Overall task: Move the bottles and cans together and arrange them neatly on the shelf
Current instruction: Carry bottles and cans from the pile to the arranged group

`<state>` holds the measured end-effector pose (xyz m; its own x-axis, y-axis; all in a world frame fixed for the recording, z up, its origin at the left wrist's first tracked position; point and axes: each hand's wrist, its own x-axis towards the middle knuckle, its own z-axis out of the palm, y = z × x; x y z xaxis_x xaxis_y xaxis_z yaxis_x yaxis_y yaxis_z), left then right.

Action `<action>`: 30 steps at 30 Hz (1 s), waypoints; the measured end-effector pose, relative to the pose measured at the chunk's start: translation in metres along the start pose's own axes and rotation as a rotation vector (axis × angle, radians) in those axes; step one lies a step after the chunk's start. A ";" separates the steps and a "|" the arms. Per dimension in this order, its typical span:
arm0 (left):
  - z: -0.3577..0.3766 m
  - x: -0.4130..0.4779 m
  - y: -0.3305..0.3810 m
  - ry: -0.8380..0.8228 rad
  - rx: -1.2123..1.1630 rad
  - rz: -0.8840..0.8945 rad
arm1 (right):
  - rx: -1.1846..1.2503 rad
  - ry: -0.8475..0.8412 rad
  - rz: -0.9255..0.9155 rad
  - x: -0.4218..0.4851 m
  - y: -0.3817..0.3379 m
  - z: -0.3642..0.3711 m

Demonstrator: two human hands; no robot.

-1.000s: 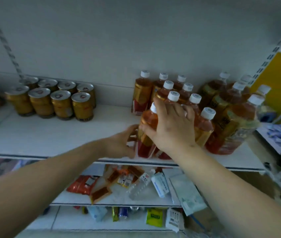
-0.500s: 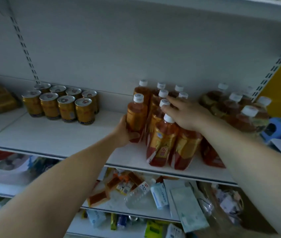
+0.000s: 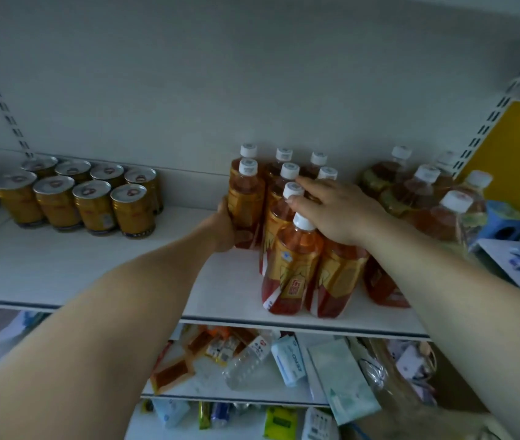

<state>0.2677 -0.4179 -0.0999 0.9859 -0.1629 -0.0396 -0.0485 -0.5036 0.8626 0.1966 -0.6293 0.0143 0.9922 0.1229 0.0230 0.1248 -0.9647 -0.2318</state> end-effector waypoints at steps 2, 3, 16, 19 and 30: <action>-0.005 -0.014 0.009 -0.014 0.133 -0.022 | 0.049 -0.025 0.017 -0.003 -0.001 -0.004; -0.008 -0.023 0.012 -0.024 0.176 0.002 | 0.083 -0.049 0.033 -0.005 -0.002 -0.008; -0.188 -0.192 0.003 0.013 0.587 -0.069 | -0.031 -0.015 -0.262 0.031 -0.211 0.002; -0.243 -0.224 -0.030 0.086 0.637 -0.153 | -0.048 -0.056 -0.319 0.038 -0.282 0.026; -0.434 -0.307 -0.164 0.174 0.666 -0.427 | -0.017 -0.158 -0.413 0.061 -0.511 0.134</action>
<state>0.0431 0.0828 -0.0102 0.9491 0.2641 -0.1718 0.3063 -0.9009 0.3073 0.1920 -0.0973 0.0041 0.8461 0.5316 -0.0390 0.5119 -0.8308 -0.2186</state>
